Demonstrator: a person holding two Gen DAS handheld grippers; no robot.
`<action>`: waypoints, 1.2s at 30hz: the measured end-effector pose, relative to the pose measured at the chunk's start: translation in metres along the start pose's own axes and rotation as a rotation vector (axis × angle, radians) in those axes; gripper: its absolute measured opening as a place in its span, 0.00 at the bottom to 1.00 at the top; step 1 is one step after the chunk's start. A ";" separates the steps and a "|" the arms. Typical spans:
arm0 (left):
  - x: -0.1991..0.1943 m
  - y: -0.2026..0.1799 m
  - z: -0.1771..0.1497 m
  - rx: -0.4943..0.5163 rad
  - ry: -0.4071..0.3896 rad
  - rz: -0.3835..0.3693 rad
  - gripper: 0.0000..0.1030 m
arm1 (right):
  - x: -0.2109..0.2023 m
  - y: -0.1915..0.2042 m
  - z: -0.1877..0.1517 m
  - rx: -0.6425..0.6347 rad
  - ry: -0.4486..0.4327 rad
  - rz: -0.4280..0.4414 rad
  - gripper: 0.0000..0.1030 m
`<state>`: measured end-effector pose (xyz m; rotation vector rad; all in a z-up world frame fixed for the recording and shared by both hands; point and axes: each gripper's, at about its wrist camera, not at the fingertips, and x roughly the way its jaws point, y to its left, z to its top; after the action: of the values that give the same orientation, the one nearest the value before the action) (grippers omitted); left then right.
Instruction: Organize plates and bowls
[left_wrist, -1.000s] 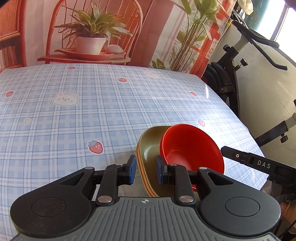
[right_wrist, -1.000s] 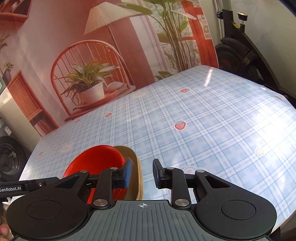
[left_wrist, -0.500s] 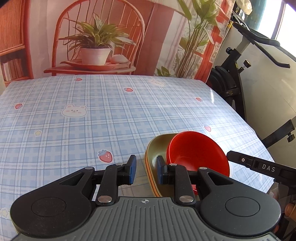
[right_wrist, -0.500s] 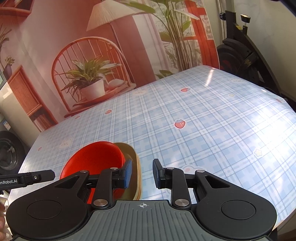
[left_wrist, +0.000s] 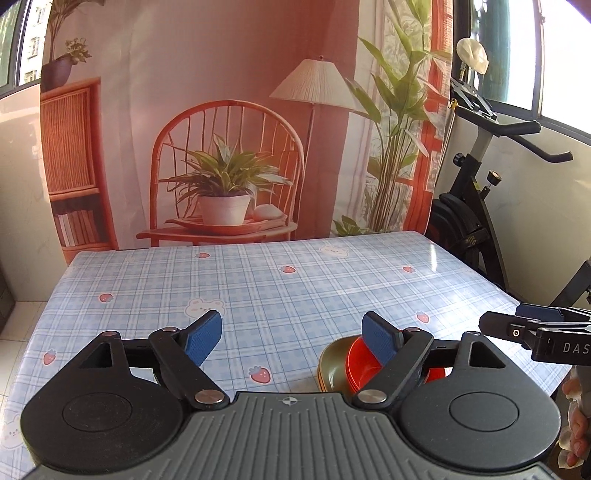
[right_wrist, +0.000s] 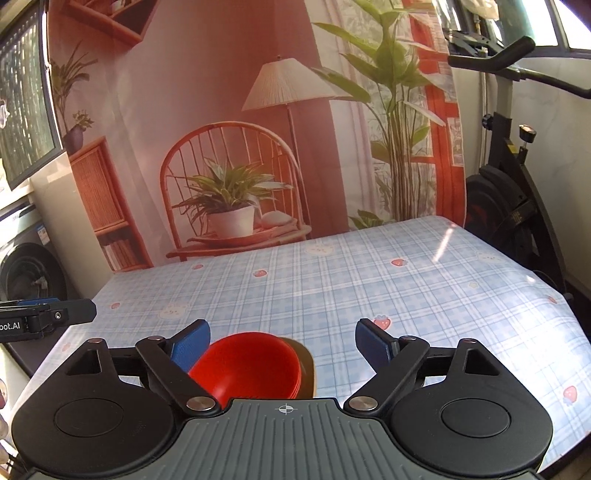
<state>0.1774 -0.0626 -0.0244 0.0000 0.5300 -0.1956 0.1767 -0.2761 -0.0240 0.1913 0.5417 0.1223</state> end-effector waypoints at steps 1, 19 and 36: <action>-0.005 -0.002 0.001 0.001 -0.003 0.011 0.83 | -0.006 0.002 0.003 -0.008 -0.011 0.001 0.93; -0.126 -0.014 0.015 0.006 -0.135 0.157 0.83 | -0.111 0.040 0.032 -0.059 -0.107 0.037 1.00; -0.189 -0.013 0.024 -0.016 -0.237 0.195 0.83 | -0.173 0.073 0.047 -0.100 -0.197 0.035 1.00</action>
<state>0.0270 -0.0413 0.0916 0.0129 0.2927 -0.0002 0.0494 -0.2411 0.1178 0.1133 0.3352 0.1621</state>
